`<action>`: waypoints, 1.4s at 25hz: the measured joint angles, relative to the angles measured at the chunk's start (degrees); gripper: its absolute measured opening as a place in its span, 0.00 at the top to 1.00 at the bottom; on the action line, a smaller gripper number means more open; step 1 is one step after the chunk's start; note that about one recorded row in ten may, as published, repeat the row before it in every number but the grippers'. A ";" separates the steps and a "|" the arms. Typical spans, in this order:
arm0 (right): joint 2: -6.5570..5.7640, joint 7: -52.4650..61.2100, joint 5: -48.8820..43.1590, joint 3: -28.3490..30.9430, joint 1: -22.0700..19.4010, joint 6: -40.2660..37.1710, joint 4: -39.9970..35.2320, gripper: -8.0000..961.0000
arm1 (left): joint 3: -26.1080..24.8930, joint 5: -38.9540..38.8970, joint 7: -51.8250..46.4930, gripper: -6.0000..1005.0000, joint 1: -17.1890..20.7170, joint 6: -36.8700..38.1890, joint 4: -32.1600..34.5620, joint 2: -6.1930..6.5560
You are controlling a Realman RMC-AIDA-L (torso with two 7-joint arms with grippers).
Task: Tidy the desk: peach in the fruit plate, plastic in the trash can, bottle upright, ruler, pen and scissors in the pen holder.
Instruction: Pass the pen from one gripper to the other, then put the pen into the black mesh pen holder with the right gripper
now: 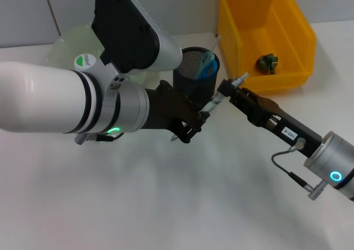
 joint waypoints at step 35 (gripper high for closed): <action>0.07 -26.00 0.83 9.07 2.26 -5.61 -6.62 0.85 | -8.52 -65.23 81.60 0.32 17.56 0.49 -22.54 0.22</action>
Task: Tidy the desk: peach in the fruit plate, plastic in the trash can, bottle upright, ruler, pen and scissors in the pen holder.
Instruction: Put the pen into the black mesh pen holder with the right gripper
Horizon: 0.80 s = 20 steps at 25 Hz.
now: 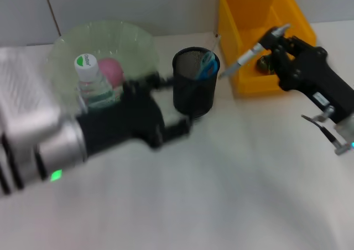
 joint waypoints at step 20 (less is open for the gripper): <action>0.24 -18.21 -0.48 0.16 8.47 15.23 7.95 0.85 | -6.87 -15.83 26.32 0.32 -11.37 23.87 -39.66 -0.09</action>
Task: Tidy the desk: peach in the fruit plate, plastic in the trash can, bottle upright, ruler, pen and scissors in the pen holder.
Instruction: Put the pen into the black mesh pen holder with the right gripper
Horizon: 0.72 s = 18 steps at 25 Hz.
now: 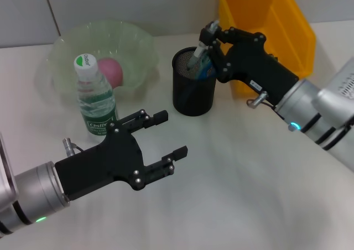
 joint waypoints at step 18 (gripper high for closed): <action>0.00 2.44 0.31 0.32 1.11 5.42 0.52 0.85 | 0.07 0.14 -1.99 0.32 0.28 1.84 -0.26 -0.01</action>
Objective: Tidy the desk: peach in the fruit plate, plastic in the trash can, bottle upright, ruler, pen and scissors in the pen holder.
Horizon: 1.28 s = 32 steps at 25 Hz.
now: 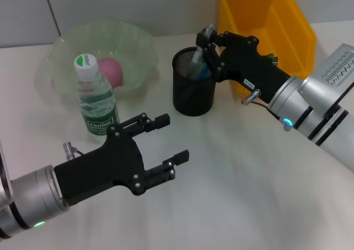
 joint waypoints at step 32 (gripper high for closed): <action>-1.27 41.20 -13.99 -31.93 -16.08 -29.75 -37.12 0.14 | -3.23 9.88 -12.35 0.32 -4.04 -3.84 -3.70 1.71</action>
